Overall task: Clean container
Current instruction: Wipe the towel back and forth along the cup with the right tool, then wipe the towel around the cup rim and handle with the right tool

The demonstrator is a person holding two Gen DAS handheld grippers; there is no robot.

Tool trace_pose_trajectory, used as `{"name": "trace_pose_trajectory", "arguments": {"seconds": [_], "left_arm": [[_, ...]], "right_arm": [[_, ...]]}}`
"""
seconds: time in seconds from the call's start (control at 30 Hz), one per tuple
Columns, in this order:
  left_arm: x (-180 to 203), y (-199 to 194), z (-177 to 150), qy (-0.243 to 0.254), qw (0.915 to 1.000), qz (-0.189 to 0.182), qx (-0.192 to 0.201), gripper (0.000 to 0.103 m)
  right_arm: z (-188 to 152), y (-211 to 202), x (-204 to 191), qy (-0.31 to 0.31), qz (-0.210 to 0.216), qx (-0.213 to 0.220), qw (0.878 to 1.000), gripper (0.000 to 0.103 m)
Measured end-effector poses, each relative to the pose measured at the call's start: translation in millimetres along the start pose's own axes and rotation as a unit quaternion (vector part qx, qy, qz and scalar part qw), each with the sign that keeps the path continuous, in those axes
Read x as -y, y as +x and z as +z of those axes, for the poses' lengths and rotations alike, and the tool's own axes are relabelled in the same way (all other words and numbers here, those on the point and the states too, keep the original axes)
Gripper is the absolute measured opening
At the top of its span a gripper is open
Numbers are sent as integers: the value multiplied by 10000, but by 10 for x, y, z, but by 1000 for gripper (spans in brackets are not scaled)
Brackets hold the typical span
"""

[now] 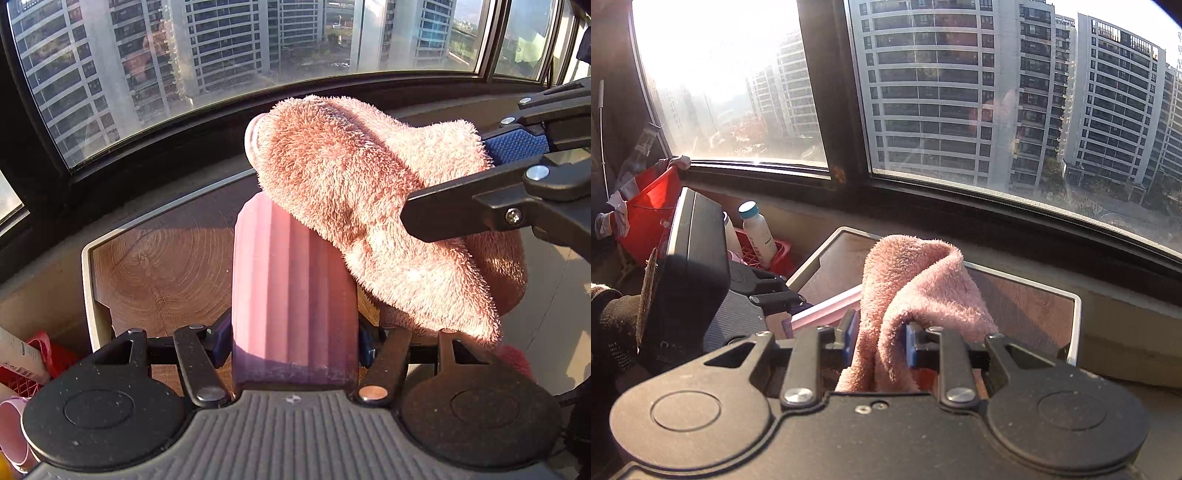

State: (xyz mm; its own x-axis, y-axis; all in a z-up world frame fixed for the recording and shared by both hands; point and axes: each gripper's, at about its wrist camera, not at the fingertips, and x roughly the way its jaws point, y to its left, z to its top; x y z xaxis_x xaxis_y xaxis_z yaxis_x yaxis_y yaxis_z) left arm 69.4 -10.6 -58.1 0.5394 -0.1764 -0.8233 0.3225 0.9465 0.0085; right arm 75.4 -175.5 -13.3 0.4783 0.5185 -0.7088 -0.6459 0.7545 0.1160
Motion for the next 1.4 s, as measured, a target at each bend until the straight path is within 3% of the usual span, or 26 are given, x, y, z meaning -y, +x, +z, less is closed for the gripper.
{"name": "trace_pose_trajectory", "arguments": {"seconds": [0.17,0.37,0.57,0.73,0.9,1.4], "left_arm": [[43,-23,-4,-1,10000,-23,-19,62],[108,-82,-15,126,9998,-104,102,62],[93,-57,-15,185,9998,-11,115,62],[36,-28,0,92,9999,93,80,62],[108,-68,-9,220,9996,5,148,62],[139,-96,-14,347,9991,-44,221,62]], "right_arm": [[-41,116,26,80,-67,-204,9997,24],[-61,199,113,290,-66,-256,9992,32],[-13,121,87,174,-415,-48,9990,16],[36,-32,12,93,82,180,9998,15],[-31,79,-154,-235,197,-51,9995,15],[-12,112,60,-191,-706,-44,9973,15]]}}
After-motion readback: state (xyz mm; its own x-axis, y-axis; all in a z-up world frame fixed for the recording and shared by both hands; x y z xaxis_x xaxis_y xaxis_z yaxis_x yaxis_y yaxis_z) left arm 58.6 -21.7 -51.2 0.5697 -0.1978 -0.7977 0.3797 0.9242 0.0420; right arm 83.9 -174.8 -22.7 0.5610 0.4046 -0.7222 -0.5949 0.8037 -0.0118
